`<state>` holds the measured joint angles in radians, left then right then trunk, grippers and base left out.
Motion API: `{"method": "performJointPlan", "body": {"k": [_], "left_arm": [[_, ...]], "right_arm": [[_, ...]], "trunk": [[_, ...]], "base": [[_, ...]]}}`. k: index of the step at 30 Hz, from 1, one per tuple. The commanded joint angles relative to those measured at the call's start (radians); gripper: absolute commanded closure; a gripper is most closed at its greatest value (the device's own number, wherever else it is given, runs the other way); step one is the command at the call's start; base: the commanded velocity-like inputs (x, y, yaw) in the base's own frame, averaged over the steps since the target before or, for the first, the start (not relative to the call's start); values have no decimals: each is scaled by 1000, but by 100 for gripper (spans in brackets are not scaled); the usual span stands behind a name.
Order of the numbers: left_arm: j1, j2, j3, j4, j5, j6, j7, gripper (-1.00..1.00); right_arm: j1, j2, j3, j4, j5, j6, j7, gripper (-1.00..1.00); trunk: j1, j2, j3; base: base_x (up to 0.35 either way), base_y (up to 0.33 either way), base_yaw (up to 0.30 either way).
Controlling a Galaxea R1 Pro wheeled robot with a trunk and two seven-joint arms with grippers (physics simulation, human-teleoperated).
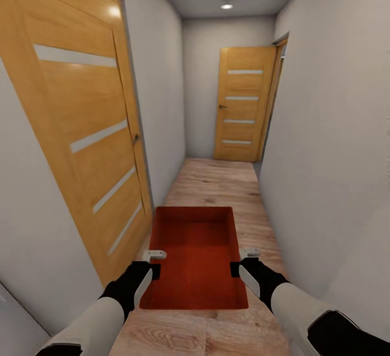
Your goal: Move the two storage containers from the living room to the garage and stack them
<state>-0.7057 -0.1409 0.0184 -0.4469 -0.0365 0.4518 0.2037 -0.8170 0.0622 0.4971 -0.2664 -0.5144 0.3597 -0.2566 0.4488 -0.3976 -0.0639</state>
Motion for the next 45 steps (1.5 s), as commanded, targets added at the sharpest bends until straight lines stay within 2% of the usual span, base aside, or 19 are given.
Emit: {"method": "performJointPlan", "body": {"k": [1, 20, 35, 45], "left_arm": [[0, 9, -15, 45, -5, 56, 7, 100], [0, 9, -16, 45, -5, 54, 7, 100], [0, 9, -15, 43, -6, 50, 16, 100], [0, 9, -15, 43, -6, 53, 17, 100]], "right_arm": [[-2, -1, 39, -5, -20, 0, 1, 100], [-2, -1, 39, -5, -20, 0, 1, 100], [-2, -1, 39, -5, -20, 0, 1, 100], [-2, -1, 39, -5, -20, 0, 1, 100]], "trunk": [[1, -2, -2], [1, -2, -2], [1, -2, -2], [1, -2, -2]], "base": [[309, 127, -277], [308, 127, -272], [62, 7, -15], [290, 0, 0]]}}
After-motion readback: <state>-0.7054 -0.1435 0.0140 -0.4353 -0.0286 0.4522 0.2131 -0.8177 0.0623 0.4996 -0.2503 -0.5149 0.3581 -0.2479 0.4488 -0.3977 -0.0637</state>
